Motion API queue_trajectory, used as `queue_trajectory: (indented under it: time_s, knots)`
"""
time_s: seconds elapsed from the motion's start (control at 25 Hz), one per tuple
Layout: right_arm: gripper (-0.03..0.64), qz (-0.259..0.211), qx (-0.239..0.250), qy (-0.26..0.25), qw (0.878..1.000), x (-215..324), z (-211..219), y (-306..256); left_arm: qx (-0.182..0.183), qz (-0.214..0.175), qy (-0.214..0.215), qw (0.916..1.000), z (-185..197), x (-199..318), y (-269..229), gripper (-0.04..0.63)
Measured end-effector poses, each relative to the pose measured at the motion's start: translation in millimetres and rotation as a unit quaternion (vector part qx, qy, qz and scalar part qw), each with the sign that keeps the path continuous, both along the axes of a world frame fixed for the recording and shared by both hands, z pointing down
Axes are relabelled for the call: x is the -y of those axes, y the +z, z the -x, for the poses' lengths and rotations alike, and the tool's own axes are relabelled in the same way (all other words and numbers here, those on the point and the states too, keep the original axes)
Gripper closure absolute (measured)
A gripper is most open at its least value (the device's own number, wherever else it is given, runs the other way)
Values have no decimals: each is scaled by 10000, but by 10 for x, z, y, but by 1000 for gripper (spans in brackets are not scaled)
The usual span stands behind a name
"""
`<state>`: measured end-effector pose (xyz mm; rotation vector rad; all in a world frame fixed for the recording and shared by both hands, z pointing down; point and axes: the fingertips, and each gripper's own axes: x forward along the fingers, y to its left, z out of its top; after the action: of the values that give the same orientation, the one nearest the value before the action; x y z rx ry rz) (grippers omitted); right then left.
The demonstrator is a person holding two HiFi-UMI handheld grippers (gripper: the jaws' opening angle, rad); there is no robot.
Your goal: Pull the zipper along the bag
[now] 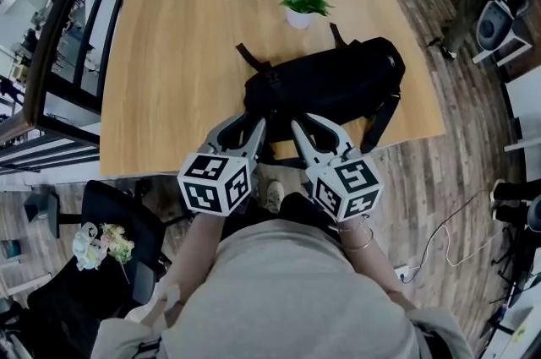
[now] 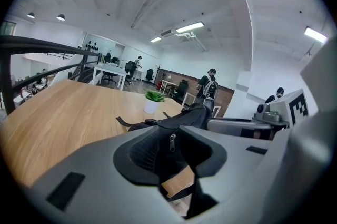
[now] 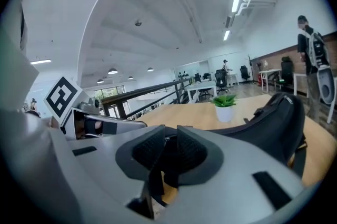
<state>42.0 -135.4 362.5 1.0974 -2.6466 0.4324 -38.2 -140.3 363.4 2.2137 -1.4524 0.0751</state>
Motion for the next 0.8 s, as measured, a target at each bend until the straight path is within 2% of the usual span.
queue_trajectory:
  time_s: [0.32,0.8]
  knots:
    - [557,73,23,-248,9997,72,-19,56,-41,57,-248,9997,-16,28,48,456]
    - [560,198,-9,-228,9995,82,155,157,-28,346,-141,9993,161,-5,203,370]
